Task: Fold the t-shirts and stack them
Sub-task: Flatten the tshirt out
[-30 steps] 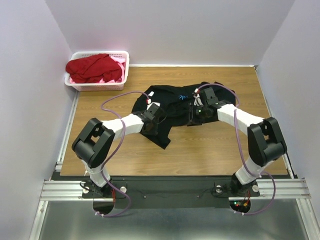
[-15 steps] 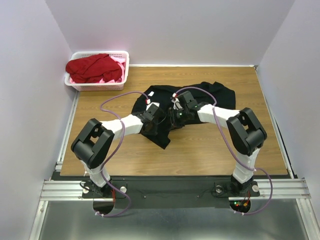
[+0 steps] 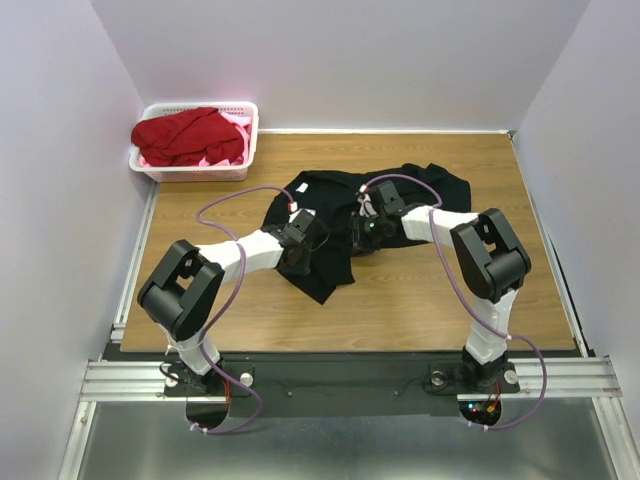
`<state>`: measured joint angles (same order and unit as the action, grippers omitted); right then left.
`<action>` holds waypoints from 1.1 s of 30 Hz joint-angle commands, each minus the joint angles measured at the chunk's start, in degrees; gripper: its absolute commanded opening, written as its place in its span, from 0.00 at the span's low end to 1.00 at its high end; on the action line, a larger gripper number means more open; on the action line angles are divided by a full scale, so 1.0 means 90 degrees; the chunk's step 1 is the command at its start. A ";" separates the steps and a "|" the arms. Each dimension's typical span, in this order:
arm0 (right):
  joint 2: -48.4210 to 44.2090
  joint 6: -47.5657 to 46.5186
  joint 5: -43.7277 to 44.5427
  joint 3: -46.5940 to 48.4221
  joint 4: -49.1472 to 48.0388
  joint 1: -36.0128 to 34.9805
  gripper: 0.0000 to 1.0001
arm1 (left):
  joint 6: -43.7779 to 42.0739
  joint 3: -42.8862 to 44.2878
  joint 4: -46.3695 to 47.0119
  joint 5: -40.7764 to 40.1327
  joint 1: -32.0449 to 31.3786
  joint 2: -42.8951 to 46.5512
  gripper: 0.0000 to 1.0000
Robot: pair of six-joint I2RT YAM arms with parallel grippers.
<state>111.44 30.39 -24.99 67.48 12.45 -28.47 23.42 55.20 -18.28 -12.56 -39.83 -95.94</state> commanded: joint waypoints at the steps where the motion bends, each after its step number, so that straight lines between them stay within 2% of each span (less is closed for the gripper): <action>1: -0.0302 -0.0388 0.0521 -0.0135 -0.0065 0.0204 0.25 | -0.0326 -0.0021 -0.1083 -0.0089 0.0216 -0.0238 0.41; 8: -0.0575 -0.0486 0.0726 -0.0086 0.0091 0.0204 0.25 | -0.1098 0.0682 -0.1581 -0.0743 0.1016 -0.0638 0.41; 12: -0.0983 -0.0642 0.0911 0.0021 0.0384 0.0204 0.29 | -0.1216 0.1083 -0.1835 -0.0881 0.1125 -0.0561 0.50; 13: -0.1101 -0.0681 0.1018 0.0041 0.0539 0.0214 0.31 | -0.1119 0.1141 -0.1894 -0.0774 0.1125 -0.0474 0.58; 14: -0.1257 -0.0720 0.1155 0.0060 0.0618 0.0233 0.34 | -0.1021 0.1113 -0.1885 -0.0618 0.1116 -0.0192 0.61; 15: -0.1520 -0.0788 0.1417 0.0089 0.0812 0.0272 0.41 | -0.0914 0.0987 -0.1875 -0.0375 0.1106 -0.0006 0.70; 18: -0.2077 -0.0886 0.1877 0.0022 0.1106 0.0574 0.55 | -0.0260 0.0626 -0.1826 -0.0119 0.1047 0.0853 0.75; 19: -0.2205 -0.0896 0.2082 -0.0085 0.1272 0.0769 0.65 | 0.0080 0.0305 -0.1758 -0.0080 0.1047 0.1290 0.76; 22: -0.2684 -0.0916 0.2356 -0.0300 0.1526 0.1198 0.83 | 0.0492 -0.0310 -0.1660 0.0193 0.1028 0.1878 0.72; 23: -0.2801 -0.0897 0.2425 -0.0359 0.1585 0.1326 0.86 | 0.0610 -0.0439 -0.1631 0.0252 0.1018 0.1968 0.70; 25: -0.3064 -0.0809 0.2601 -0.0553 0.1712 0.1502 0.91 | 0.0921 -0.0770 -0.1543 0.0476 0.0930 0.2115 0.69; 30: -0.3446 -0.0760 0.2738 -0.0906 0.1791 0.1806 0.92 | 0.1489 -0.1240 -0.1309 0.0546 0.0569 0.2281 0.67; 33: -0.3544 -0.0799 0.2738 -0.1033 0.1810 0.1845 0.92 | 0.1636 -0.1465 -0.1074 0.0351 0.0549 0.2194 0.62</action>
<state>82.11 23.57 -1.93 58.81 27.68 -12.08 33.65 43.62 -30.46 -8.49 -34.46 -76.01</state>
